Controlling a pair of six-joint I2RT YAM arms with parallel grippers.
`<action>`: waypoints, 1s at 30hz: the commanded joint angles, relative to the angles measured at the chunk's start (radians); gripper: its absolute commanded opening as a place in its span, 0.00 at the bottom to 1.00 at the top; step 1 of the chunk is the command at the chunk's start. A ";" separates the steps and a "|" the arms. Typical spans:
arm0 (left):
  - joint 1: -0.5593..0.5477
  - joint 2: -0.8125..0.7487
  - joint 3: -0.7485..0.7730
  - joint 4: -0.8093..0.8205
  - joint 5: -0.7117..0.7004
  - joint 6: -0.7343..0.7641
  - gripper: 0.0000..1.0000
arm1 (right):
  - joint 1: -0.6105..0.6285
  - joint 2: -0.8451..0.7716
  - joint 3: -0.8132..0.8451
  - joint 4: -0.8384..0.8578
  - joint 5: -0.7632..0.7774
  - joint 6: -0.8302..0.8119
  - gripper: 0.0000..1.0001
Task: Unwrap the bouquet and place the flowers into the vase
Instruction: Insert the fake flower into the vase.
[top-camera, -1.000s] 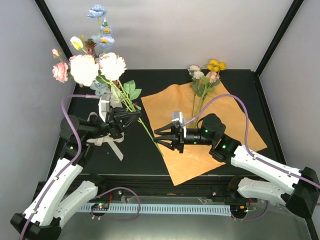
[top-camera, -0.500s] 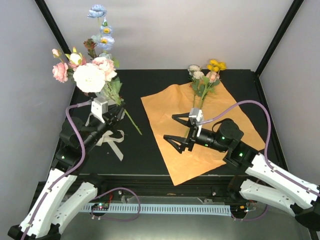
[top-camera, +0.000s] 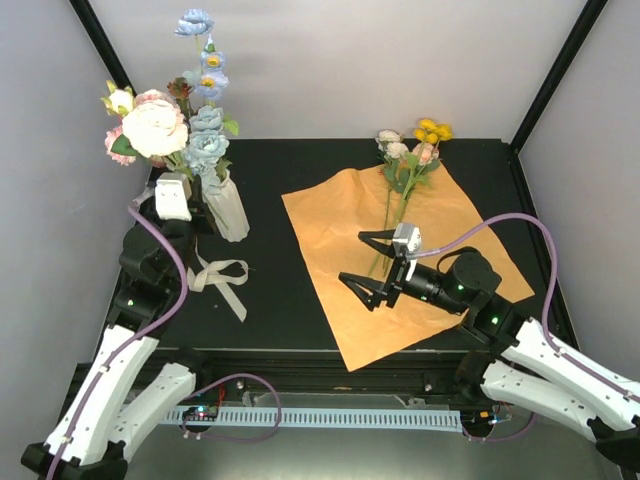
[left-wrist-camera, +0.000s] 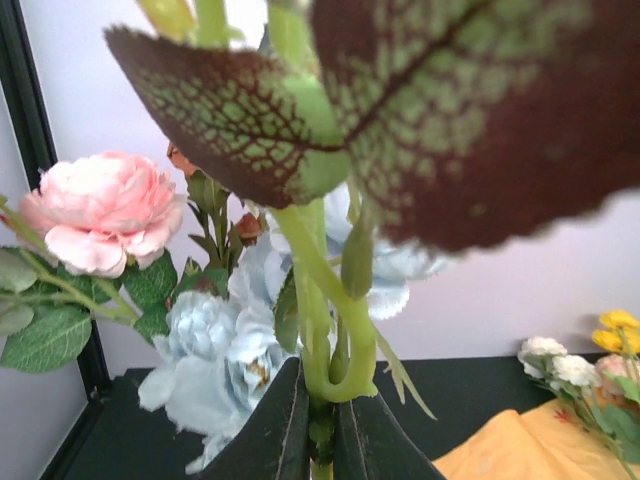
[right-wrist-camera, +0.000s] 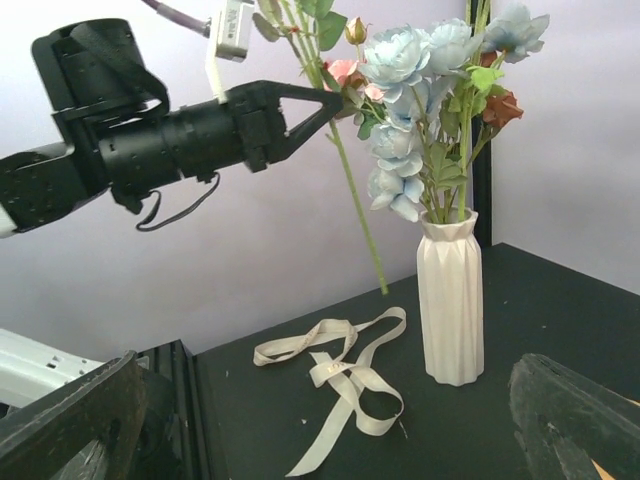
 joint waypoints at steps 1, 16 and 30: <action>0.024 0.048 0.045 0.166 -0.005 0.050 0.02 | 0.002 -0.048 -0.039 0.039 0.017 0.000 1.00; 0.182 0.084 0.101 0.120 -0.213 0.088 0.01 | 0.002 -0.083 -0.014 0.032 0.026 -0.009 1.00; 0.273 0.159 0.109 0.295 0.132 -0.073 0.02 | 0.002 -0.117 -0.009 0.012 0.024 -0.003 1.00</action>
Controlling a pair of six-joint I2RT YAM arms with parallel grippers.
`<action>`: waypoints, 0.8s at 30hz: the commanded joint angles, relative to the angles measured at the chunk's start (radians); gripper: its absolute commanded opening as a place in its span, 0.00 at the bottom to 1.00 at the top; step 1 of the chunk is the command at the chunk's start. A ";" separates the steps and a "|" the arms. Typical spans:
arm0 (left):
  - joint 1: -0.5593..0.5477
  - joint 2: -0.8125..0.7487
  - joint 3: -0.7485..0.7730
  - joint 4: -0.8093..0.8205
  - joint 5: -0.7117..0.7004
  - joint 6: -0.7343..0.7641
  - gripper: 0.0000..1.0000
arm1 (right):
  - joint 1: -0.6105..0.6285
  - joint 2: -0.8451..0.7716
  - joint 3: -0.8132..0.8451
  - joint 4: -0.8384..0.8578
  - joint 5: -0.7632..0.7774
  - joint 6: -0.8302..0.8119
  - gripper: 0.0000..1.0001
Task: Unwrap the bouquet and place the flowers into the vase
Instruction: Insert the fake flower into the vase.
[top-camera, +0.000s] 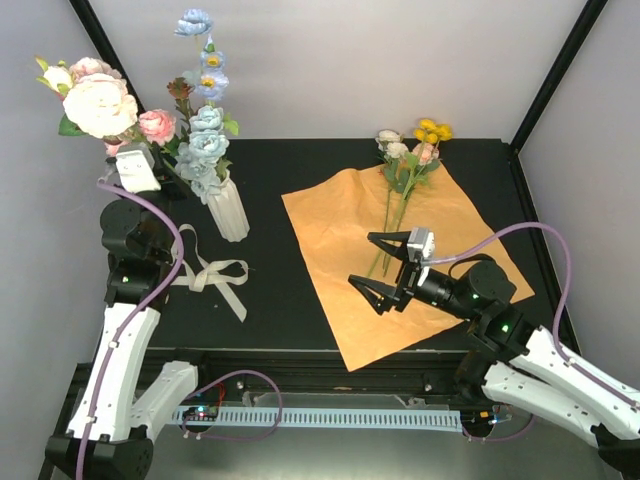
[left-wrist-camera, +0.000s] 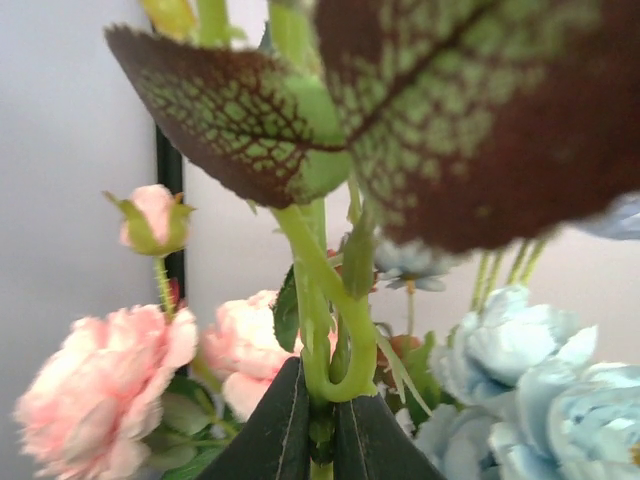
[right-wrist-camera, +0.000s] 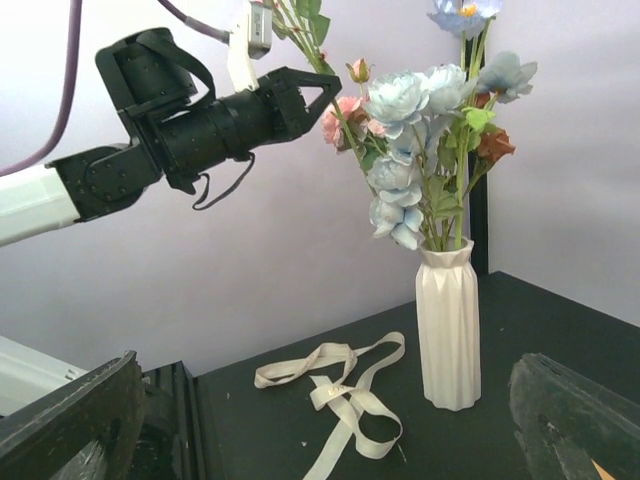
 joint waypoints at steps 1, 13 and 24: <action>0.011 0.018 0.000 0.115 0.136 -0.075 0.02 | 0.002 -0.035 0.029 -0.005 0.020 -0.006 1.00; 0.017 0.087 -0.082 0.286 0.221 -0.078 0.02 | 0.002 -0.028 0.060 -0.042 0.016 -0.046 1.00; 0.035 0.150 -0.079 0.228 0.202 -0.045 0.02 | 0.002 -0.012 0.073 -0.044 0.003 -0.028 1.00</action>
